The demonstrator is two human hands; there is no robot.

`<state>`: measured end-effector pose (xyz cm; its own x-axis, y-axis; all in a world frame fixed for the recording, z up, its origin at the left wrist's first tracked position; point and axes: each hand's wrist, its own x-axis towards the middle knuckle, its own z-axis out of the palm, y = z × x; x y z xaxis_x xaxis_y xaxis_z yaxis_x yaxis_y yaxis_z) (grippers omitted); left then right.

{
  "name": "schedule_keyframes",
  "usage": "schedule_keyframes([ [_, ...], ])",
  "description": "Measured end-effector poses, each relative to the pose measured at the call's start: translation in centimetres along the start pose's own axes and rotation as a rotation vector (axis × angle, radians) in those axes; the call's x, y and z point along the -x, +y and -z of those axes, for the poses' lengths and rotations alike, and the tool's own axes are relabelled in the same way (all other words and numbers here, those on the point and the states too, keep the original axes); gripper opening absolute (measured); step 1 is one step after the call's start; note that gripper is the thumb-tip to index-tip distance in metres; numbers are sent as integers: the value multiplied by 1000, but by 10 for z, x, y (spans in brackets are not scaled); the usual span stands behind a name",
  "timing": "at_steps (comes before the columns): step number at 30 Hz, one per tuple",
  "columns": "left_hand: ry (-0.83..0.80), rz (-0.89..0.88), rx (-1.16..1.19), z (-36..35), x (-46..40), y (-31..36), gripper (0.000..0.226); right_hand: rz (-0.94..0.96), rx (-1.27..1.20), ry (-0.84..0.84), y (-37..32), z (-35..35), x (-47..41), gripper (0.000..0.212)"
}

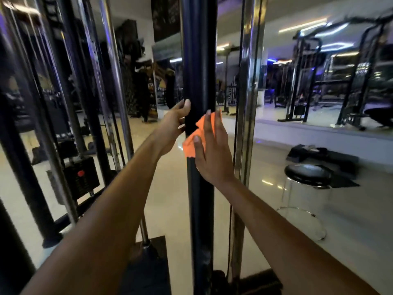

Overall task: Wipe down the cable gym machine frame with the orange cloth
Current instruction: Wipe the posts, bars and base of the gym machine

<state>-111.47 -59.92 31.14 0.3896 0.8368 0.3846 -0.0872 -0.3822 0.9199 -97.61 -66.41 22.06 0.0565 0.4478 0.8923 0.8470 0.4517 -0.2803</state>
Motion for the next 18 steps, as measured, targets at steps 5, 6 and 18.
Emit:
schedule_keyframes([
  [5, 4, -60, -57, -2, 13, -19, 65, 47, 44, -45, 22, -21, 83, 68],
  [6, -1, -69, -74, -5, 19, -21, 62, 45, 43, -59, 26, -23, 97, 69],
  [18, 53, -84, -71, -13, 48, -35, 57, 53, 63, -15, 19, -22, 75, 70],
])
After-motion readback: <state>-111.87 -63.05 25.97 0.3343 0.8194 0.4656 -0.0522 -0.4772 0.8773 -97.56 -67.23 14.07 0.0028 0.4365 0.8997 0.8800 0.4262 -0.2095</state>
